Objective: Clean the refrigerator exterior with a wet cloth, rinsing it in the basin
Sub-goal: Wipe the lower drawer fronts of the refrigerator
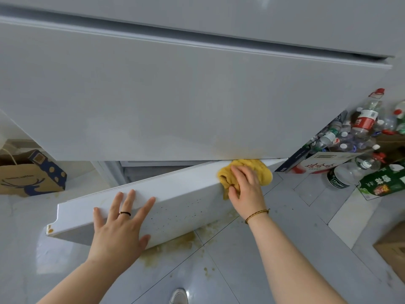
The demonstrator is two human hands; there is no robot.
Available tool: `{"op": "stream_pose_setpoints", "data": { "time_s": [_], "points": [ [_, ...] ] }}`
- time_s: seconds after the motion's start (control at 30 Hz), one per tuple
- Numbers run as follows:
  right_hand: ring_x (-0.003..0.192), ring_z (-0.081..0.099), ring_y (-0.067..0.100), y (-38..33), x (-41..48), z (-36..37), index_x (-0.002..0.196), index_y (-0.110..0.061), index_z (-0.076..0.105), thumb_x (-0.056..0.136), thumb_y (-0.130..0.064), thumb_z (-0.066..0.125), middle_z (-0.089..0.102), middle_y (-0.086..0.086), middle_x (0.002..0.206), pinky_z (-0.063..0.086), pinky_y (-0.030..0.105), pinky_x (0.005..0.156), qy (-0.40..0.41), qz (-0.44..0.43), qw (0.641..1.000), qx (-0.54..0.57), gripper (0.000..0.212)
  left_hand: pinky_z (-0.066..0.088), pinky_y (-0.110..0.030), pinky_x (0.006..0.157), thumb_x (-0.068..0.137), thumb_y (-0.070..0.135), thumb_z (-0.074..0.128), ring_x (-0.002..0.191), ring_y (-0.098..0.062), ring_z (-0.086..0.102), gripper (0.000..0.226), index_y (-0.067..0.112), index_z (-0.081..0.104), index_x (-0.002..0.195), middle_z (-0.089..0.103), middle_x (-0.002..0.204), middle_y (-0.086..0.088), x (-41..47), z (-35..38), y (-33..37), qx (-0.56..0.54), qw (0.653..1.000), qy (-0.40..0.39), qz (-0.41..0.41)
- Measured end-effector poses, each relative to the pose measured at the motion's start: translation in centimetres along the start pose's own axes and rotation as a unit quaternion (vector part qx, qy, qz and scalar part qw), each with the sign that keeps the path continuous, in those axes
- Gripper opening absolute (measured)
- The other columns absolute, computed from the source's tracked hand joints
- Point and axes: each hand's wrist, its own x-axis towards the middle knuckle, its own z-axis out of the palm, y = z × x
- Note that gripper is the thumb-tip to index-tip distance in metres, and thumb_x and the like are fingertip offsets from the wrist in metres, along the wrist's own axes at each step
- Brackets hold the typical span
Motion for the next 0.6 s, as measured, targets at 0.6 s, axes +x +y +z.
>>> {"op": "stream_pose_setpoints", "data": {
  "time_s": [0.6],
  "points": [
    [0.102, 0.045, 0.026, -0.4, 0.6, 0.1, 0.094, 0.006, 0.065, 0.085, -0.018, 0.045, 0.057, 0.019, 0.106, 0.038, 0.025, 0.089, 0.051, 0.04, 0.996, 0.063, 0.033, 0.044, -0.065, 0.07, 0.022, 0.04, 0.09, 0.113, -0.035, 0.038, 0.112, 0.024, 0.046, 0.123, 0.062, 0.114, -0.022, -0.5, 0.6, -0.4, 0.006, 0.999, 0.042, 0.005]
  ]
}}
